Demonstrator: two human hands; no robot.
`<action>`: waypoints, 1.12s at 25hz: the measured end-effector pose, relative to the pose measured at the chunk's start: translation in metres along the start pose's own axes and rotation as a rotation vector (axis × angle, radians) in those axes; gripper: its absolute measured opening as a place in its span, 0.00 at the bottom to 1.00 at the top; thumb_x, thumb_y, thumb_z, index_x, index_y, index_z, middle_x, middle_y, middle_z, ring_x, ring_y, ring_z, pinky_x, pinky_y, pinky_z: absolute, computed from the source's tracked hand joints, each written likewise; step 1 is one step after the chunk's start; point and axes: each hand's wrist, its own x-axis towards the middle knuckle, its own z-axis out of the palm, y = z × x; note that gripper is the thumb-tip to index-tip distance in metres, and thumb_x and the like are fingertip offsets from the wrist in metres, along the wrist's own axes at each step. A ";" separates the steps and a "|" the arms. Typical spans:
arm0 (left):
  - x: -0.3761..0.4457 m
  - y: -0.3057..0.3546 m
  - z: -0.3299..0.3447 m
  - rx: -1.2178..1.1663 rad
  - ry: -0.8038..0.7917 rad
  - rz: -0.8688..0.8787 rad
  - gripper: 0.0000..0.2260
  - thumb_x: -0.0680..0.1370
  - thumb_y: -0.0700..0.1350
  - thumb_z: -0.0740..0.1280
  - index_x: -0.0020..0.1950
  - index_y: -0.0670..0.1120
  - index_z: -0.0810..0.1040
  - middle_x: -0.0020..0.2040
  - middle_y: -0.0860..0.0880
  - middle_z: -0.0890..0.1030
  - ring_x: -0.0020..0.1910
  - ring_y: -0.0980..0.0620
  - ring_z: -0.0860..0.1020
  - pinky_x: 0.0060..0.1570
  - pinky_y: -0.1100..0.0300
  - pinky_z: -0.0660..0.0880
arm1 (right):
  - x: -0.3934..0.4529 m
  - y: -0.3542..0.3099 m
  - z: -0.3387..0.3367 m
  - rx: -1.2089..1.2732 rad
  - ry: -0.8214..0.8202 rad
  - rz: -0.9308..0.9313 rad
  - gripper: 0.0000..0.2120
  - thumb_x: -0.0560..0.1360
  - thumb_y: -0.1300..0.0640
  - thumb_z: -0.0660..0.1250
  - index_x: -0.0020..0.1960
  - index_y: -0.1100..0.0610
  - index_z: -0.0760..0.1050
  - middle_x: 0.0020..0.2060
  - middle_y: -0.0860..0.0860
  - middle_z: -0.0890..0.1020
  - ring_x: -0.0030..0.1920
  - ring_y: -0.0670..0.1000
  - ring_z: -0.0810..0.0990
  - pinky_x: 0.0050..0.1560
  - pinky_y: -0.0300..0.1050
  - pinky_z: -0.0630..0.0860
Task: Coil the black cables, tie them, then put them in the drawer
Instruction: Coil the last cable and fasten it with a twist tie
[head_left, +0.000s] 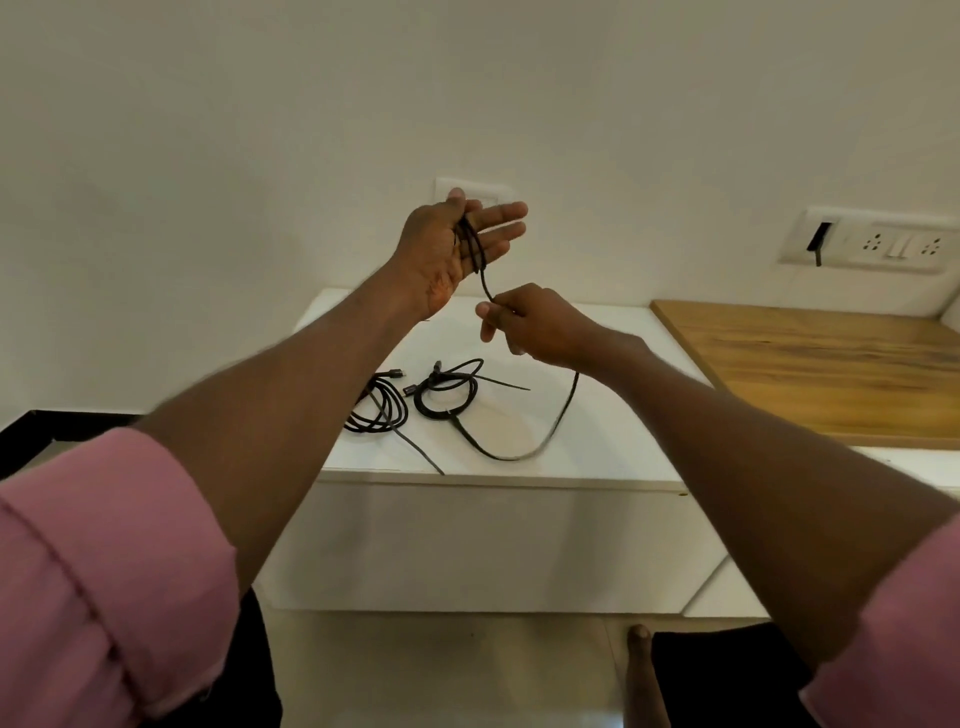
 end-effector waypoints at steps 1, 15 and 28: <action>0.001 -0.002 -0.001 0.188 0.018 0.032 0.14 0.89 0.49 0.51 0.55 0.41 0.72 0.54 0.39 0.87 0.54 0.41 0.86 0.52 0.53 0.83 | 0.002 -0.003 0.000 -0.008 0.013 -0.031 0.19 0.84 0.44 0.63 0.46 0.55 0.84 0.33 0.49 0.80 0.36 0.46 0.80 0.39 0.41 0.73; -0.011 0.003 -0.002 0.649 -0.186 -0.219 0.15 0.83 0.43 0.55 0.46 0.40 0.79 0.28 0.51 0.61 0.26 0.54 0.58 0.30 0.61 0.57 | 0.003 -0.004 -0.023 0.503 0.554 -0.084 0.16 0.71 0.47 0.78 0.39 0.61 0.82 0.32 0.60 0.82 0.31 0.46 0.73 0.37 0.42 0.70; -0.004 0.012 0.001 -0.154 -0.145 -0.151 0.11 0.87 0.41 0.56 0.55 0.36 0.75 0.40 0.47 0.82 0.25 0.59 0.74 0.23 0.70 0.65 | -0.008 0.018 -0.017 0.199 0.295 0.071 0.20 0.85 0.45 0.62 0.45 0.58 0.83 0.28 0.51 0.74 0.21 0.41 0.69 0.26 0.32 0.65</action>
